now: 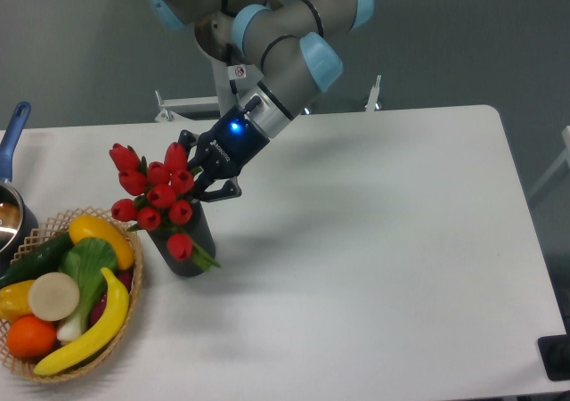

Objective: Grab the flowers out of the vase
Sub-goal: 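Lift the tulip bunch straight up out of the black vase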

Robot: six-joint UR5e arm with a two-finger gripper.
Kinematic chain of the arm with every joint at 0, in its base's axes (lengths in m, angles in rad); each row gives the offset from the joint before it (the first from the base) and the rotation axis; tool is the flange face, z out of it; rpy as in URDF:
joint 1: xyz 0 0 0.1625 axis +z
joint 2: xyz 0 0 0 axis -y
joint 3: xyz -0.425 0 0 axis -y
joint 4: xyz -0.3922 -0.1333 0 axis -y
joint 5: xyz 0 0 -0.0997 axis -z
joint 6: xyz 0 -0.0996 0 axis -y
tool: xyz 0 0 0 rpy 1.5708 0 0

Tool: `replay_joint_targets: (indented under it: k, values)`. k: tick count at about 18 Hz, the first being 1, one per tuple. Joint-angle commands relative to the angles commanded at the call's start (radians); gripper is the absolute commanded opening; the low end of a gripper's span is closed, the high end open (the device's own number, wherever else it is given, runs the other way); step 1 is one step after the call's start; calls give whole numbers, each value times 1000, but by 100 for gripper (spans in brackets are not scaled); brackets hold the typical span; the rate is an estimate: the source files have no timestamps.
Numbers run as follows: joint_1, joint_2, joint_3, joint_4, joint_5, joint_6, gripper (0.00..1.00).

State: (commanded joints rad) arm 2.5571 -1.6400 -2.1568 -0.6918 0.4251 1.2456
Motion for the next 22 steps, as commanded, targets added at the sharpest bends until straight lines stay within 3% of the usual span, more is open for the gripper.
replay_joint_targets:
  k: [4, 13, 22]
  values:
    - [34, 46, 0, -2, -92, -6, 0]
    - [106, 130, 17, -3, -135, -109, 0]
    - [132, 129, 156, -5, -149, -328, 0]
